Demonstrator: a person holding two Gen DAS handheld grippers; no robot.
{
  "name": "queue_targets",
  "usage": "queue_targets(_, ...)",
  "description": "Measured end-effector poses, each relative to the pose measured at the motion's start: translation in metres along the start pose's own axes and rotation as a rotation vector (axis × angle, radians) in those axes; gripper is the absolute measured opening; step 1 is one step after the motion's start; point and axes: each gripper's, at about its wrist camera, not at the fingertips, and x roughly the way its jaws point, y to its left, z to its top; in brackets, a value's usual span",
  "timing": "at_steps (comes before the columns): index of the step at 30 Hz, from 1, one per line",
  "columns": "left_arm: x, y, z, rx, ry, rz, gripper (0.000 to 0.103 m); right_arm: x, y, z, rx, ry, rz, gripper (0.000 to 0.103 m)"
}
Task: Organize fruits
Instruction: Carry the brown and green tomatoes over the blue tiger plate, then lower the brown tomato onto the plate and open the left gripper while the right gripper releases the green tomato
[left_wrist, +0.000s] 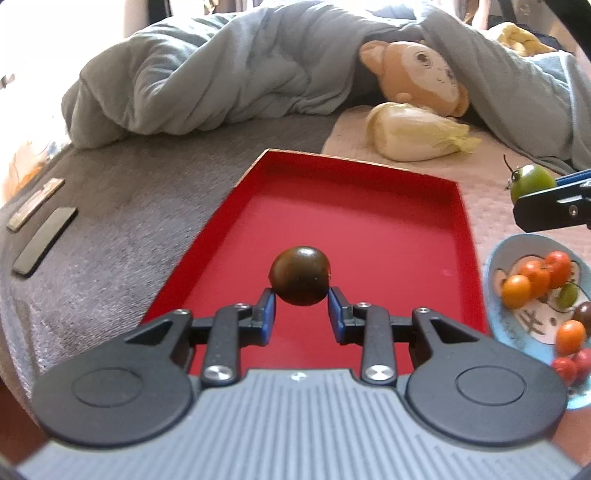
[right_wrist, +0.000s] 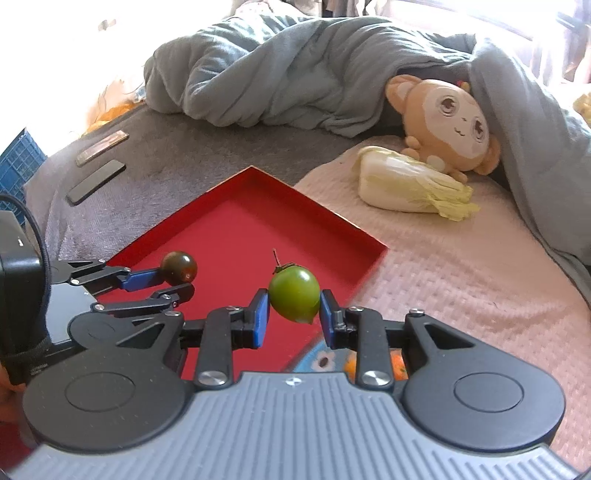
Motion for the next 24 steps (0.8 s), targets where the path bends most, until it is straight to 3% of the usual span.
queue_targets(6,-0.016,-0.035,0.002,0.039,-0.027,-0.083,0.034,-0.018,-0.033,-0.020,0.045,0.010,-0.050,0.034)
queue_targets(15,-0.029,-0.109,-0.014,0.138,-0.011,-0.259,0.034,-0.015,-0.089,-0.062,0.098,0.137,-0.141,0.034)
queue_targets(24,-0.008,-0.139,-0.028,0.191,0.041,-0.292,0.034,0.000,-0.095,-0.079,0.076,0.195,-0.118,0.034)
